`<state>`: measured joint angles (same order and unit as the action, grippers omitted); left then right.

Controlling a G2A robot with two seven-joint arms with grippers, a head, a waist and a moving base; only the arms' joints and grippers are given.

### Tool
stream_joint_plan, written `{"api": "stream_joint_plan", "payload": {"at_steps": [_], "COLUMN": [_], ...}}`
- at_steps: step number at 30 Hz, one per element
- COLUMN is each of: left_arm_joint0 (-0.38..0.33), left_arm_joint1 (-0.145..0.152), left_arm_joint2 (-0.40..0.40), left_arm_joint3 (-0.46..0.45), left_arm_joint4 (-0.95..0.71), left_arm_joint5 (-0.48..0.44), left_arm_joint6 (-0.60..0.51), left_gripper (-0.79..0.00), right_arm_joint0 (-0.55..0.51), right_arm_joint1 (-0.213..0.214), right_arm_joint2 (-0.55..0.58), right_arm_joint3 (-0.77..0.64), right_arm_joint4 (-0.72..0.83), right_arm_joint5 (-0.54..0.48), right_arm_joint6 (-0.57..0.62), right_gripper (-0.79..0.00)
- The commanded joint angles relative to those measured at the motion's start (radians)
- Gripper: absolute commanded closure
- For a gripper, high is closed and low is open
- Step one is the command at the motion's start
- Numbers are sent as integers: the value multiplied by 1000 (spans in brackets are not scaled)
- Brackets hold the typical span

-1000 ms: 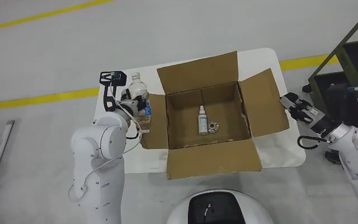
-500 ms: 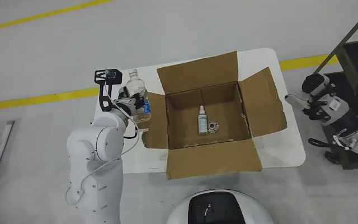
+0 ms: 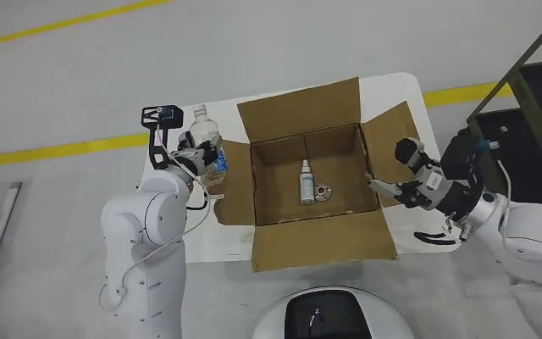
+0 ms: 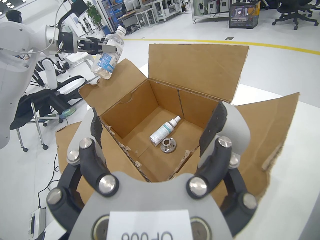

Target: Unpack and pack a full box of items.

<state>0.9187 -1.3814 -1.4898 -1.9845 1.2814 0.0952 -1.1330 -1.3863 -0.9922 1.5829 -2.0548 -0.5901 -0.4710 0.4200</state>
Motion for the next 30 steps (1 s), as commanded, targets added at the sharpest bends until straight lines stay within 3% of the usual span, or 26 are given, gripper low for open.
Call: {"api": "stream_joint_plan", "payload": {"at_steps": [1,6,10,18,25,30], "left_arm_joint0": [5,-8,-6,122,229,245], "left_arm_joint1": [3,14,28,54,60,62], "left_arm_joint2": [-23,-92,-134,-169,-142,-120], "left_arm_joint3": [-15,-37,-35,38,80,139], "left_arm_joint4": [8,28,83,213,220,230], "left_arm_joint5": [8,-2,-82,-286,-329,-327], "left_arm_joint6": [11,-7,-32,-58,-39,0], "left_gripper": [0,0,0,0,0,0], "right_arm_joint0": [0,0,0,0,0,0], "right_arm_joint1": [0,0,0,0,0,0], "right_arm_joint2": [1,1,1,1,1,1], "right_arm_joint3": [0,0,0,0,0,0], "right_arm_joint4": [0,0,0,0,0,0], "right_arm_joint5": [0,0,0,0,0,0], "right_arm_joint6": [0,0,0,0,0,0], "right_gripper": [-785,-785,-785,-785,-785,-785]}}
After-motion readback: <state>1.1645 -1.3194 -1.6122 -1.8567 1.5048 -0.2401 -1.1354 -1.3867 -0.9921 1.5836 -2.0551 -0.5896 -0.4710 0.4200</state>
